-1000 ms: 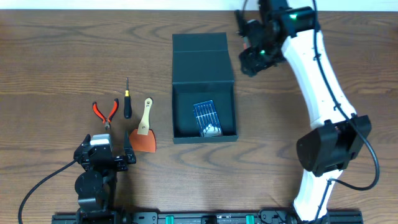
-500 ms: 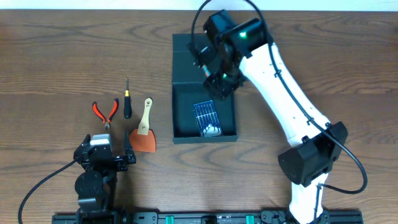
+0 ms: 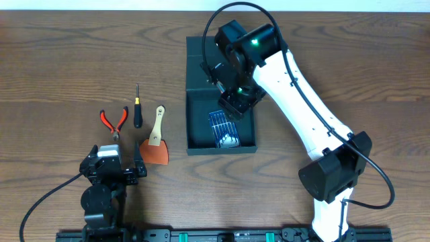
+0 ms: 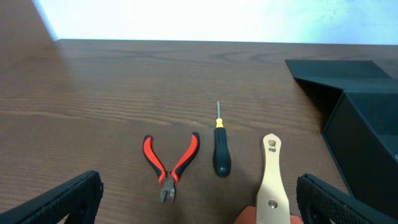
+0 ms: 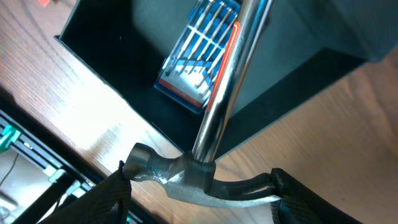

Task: Pack container
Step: 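Carry the hammer with the right gripper and lower it into the box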

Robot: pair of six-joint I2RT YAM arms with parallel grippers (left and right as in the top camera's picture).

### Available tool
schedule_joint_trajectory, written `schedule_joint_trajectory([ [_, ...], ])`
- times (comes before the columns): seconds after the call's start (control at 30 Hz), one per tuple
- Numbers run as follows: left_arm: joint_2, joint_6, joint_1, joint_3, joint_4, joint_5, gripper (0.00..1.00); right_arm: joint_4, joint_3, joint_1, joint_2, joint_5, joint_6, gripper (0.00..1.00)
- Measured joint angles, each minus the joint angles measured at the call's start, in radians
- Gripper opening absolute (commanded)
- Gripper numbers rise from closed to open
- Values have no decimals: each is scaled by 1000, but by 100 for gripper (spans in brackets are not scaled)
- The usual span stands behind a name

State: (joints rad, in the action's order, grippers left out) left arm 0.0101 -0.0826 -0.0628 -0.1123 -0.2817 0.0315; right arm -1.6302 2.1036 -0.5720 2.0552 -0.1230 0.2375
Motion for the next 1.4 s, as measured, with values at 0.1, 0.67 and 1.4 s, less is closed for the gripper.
schedule_joint_trajectory([
  [0.1,0,0,0,0,0,0,98,15,-47,-3,0,-7,0,40],
  [0.67,0,0,0,0,0,0,98,235,-369,-98,0,-60,0,42],
  [1.4,0,0,0,0,0,0,98,346,-444,-58,0,-80,-3,86],
])
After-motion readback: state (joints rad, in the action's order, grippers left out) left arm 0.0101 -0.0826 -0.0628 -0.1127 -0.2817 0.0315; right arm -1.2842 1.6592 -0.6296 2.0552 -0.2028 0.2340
